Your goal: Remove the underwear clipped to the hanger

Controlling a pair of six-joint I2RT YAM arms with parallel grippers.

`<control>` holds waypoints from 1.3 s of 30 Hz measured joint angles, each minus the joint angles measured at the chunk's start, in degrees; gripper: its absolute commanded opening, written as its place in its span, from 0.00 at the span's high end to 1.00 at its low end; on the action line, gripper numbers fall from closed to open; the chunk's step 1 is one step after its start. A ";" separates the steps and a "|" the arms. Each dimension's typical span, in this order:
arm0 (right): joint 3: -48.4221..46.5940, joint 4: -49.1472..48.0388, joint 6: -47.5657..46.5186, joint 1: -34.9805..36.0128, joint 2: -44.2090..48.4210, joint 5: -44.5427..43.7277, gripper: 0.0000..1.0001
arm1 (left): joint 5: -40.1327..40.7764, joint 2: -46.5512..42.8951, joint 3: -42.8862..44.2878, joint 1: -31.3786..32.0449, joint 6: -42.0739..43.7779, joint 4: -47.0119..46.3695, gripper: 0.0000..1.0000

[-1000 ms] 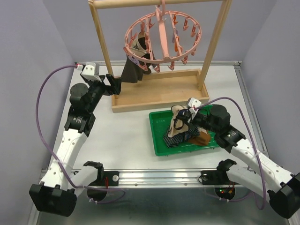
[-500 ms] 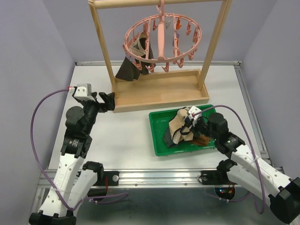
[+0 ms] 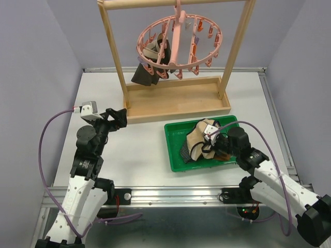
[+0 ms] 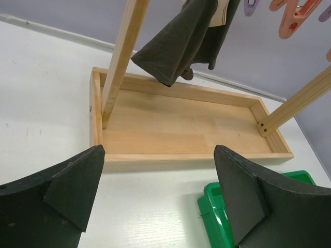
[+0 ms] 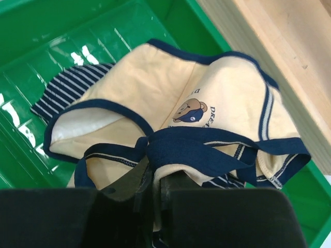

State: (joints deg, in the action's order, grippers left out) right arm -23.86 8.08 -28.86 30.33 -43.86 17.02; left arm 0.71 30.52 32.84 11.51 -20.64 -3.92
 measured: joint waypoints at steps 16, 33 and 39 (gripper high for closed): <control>-2.27 4.83 -1.16 0.00 0.52 -7.67 0.00 | -7.52 2.03 -7.45 0.00 -3.50 -9.68 0.01; -12.37 4.81 2.97 0.00 2.03 -0.35 0.00 | -10.40 8.28 -7.80 0.00 -3.48 -16.44 0.01; -12.44 4.76 2.67 0.00 -0.20 6.21 0.00 | -10.80 8.24 -7.80 0.00 -3.72 -16.92 0.01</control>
State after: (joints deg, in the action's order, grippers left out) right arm -36.29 12.84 -26.20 30.33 -44.05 23.22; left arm -10.09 38.76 25.04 11.51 -24.36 -20.84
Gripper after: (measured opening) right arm 0.999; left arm 0.986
